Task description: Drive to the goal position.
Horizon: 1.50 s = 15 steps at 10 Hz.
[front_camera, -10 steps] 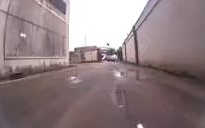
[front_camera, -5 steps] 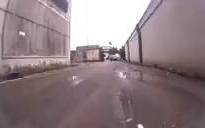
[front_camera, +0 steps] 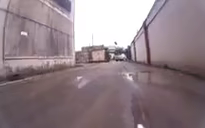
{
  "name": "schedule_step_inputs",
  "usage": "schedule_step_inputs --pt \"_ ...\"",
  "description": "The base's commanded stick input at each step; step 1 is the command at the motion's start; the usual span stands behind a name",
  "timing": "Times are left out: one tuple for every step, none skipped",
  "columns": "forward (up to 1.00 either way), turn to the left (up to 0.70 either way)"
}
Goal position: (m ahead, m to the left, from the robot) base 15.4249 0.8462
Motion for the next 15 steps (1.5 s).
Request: schedule_step_inputs --pt "0.7 0.0" --pt "0.7 0.0" --pt "0.7 0.0" --pt "0.7 -0.23" --pt "0.7 -0.33" --pt "0.7 -0.35" --pt "0.7 0.0" --pt "0.7 0.0" --pt "0.7 -0.18" --pt "0.7 -0.35" --pt "0.7 -0.35" --pt "0.7 -0.09" --pt "0.7 0.0" --pt "0.7 0.0" --pt "0.7 0.0"
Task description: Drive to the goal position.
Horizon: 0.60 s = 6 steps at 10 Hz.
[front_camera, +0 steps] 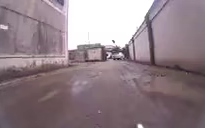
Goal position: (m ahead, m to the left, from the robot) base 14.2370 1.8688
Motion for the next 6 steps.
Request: schedule_step_inputs --pt "0.7 0.0" --pt "0.7 0.0" --pt "0.7 0.0" --pt "0.7 0.0" --pt "0.7 0.0" --pt "0.7 0.0"
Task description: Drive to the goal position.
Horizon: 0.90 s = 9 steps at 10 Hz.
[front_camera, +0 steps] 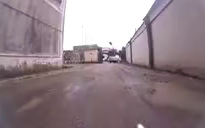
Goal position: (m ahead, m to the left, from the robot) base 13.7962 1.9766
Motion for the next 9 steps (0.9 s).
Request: schedule_step_inputs --pt "0.7 0.0" --pt "0.7 0.0" --pt "0.7 0.0" --pt "0.7 0.0" --pt "0.7 0.0" --pt "0.7 0.0" --pt "0.7 0.0" --pt "0.7 -0.17" --pt "0.7 -0.35"
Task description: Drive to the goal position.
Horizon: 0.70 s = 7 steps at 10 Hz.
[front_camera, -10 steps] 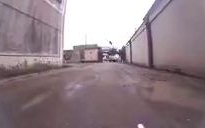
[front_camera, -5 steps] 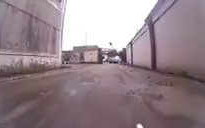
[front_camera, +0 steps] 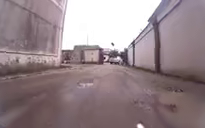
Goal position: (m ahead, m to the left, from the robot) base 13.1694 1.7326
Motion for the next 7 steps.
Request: schedule_step_inputs --pt "0.7 -0.35" --pt "0.7 0.0" --pt "0.7 0.0" --pt "0.7 0.0" --pt "0.7 0.0" --pt "0.7 0.0" --pt "0.7 0.0"
